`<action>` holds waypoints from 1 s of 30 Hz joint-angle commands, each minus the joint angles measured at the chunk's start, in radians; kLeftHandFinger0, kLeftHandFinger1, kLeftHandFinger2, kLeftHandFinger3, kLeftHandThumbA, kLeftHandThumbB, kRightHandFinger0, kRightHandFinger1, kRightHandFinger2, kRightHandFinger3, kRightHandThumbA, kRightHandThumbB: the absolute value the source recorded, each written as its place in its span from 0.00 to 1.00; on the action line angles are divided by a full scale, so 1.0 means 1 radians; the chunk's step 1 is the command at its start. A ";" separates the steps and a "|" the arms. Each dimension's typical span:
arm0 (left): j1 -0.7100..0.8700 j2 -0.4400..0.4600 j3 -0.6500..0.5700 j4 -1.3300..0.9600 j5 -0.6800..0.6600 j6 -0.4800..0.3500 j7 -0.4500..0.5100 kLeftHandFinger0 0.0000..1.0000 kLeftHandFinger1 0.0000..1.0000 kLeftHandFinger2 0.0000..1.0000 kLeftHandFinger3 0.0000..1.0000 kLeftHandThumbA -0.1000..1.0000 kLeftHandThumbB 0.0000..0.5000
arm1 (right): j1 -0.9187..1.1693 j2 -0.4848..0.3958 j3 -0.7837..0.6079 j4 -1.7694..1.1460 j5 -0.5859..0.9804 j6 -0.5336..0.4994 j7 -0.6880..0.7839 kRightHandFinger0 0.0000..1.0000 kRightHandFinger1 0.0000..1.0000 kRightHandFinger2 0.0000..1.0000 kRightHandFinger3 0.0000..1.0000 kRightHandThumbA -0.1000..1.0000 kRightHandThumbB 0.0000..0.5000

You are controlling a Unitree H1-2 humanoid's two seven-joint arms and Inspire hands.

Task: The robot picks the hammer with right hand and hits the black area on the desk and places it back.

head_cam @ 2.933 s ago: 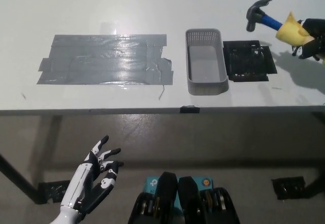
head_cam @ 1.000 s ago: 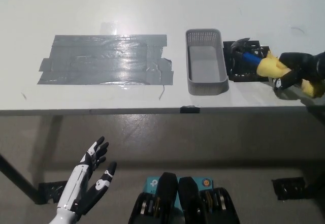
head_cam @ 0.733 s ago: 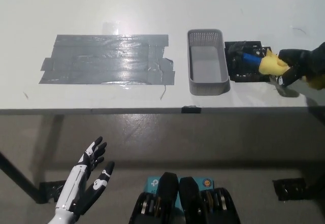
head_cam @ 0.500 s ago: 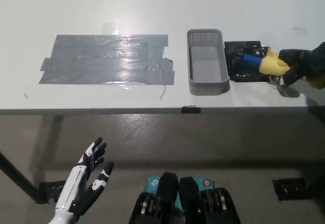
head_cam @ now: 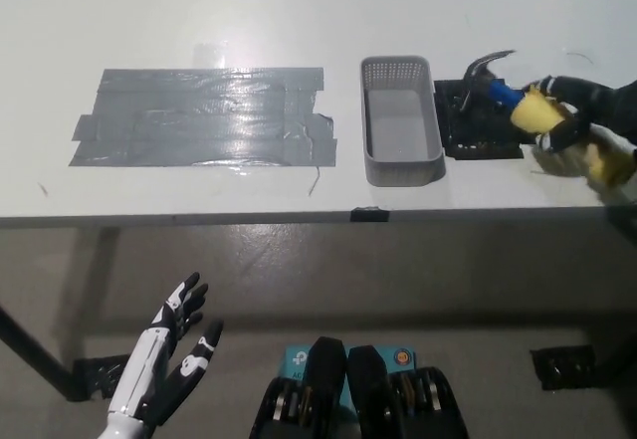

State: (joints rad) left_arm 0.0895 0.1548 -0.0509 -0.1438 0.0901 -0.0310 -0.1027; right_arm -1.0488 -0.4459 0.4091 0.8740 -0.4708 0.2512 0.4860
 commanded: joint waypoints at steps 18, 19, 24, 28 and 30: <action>0.010 0.007 0.012 -0.044 -0.007 -0.042 0.003 1.00 1.00 1.00 1.00 0.72 0.00 | -0.135 -0.052 -0.247 0.025 0.035 -0.202 -0.461 1.00 1.00 1.00 1.00 0.91 0.85; 0.010 0.007 0.012 -0.044 -0.007 -0.042 0.003 1.00 1.00 1.00 1.00 0.72 0.00 | -0.136 -0.051 -0.249 0.027 0.033 -0.205 -0.463 1.00 1.00 1.00 1.00 0.91 0.85; -0.051 0.007 0.023 -0.027 -0.013 -0.029 0.006 1.00 1.00 1.00 1.00 0.69 0.00 | -0.156 -0.081 -0.414 -0.231 0.114 -0.259 -0.522 1.00 1.00 1.00 1.00 1.00 0.77; -0.133 0.000 0.022 -0.005 -0.018 -0.020 0.004 1.00 1.00 1.00 1.00 0.72 0.00 | -0.029 -0.091 -0.500 -0.749 0.210 -0.138 -0.368 1.00 1.00 1.00 1.00 1.00 0.84; -0.169 -0.006 0.022 0.009 -0.021 -0.018 0.005 1.00 1.00 1.00 1.00 0.72 0.00 | -0.038 -0.099 -0.506 -0.780 0.215 -0.133 -0.357 1.00 1.00 1.00 1.00 1.00 0.84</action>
State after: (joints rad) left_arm 0.0260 0.1543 -0.0417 -0.1325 0.0876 -0.0288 -0.1027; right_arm -1.0771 -0.4831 0.0108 0.5769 -0.4035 0.0850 0.0759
